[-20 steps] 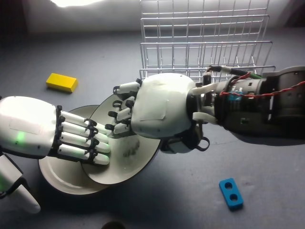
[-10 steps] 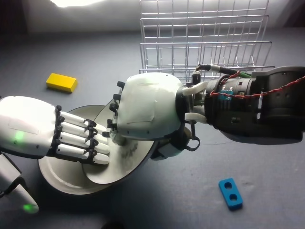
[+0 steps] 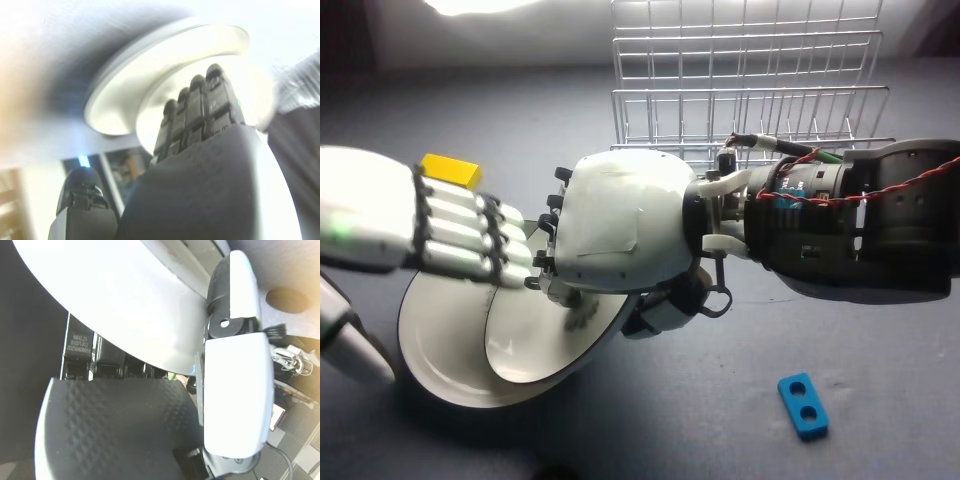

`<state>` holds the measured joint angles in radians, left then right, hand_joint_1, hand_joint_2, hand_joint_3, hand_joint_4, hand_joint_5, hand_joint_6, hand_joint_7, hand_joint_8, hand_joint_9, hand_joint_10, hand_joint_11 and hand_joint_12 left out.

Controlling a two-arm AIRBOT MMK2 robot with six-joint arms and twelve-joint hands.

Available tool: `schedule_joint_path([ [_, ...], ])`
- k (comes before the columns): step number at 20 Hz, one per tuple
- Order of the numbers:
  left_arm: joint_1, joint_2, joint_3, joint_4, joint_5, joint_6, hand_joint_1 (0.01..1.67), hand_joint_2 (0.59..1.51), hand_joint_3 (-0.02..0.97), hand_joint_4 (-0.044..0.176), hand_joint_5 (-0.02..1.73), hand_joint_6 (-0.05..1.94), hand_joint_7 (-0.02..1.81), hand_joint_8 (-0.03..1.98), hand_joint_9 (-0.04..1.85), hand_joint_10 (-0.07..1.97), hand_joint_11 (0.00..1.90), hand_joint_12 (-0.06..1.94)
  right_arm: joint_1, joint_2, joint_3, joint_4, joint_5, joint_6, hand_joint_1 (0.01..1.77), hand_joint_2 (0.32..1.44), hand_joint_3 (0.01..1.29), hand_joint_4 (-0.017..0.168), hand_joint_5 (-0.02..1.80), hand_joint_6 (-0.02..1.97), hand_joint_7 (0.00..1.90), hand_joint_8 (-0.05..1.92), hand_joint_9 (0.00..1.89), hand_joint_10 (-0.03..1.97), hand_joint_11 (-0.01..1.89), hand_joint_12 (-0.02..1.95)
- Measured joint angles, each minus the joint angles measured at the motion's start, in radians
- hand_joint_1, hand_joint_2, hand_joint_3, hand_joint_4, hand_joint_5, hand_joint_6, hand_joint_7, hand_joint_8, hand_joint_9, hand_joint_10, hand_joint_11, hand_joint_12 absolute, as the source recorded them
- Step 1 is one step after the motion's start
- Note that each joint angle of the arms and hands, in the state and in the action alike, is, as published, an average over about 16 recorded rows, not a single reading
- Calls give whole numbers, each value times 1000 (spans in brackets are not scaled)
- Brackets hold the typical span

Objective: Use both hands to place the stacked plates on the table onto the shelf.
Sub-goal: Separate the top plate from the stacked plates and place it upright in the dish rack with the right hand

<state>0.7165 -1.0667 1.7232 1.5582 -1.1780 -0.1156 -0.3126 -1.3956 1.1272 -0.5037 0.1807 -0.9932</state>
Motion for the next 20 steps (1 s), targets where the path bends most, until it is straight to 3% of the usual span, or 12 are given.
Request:
schedule_joint_path([
  [9,-150,122,-1,52,-22,-78,16,1065,23,-2,15,12,17,-9,20,12,16,-6,50,46,-42,22,-30,3,1103,945,17,19,920,563,998,586,1241,-3,874,1041],
  [15,-240,196,-2,123,-27,-119,14,1071,24,-2,20,11,15,-9,16,12,16,-6,115,91,-81,54,-66,5,1142,950,17,31,941,739,1033,717,1285,-7,866,1049],
  [20,-298,236,11,176,-23,-148,14,1071,23,-1,21,10,15,-9,14,11,16,-7,176,125,-104,102,-94,5,1173,958,17,33,964,870,1058,804,1312,-7,871,1047],
])
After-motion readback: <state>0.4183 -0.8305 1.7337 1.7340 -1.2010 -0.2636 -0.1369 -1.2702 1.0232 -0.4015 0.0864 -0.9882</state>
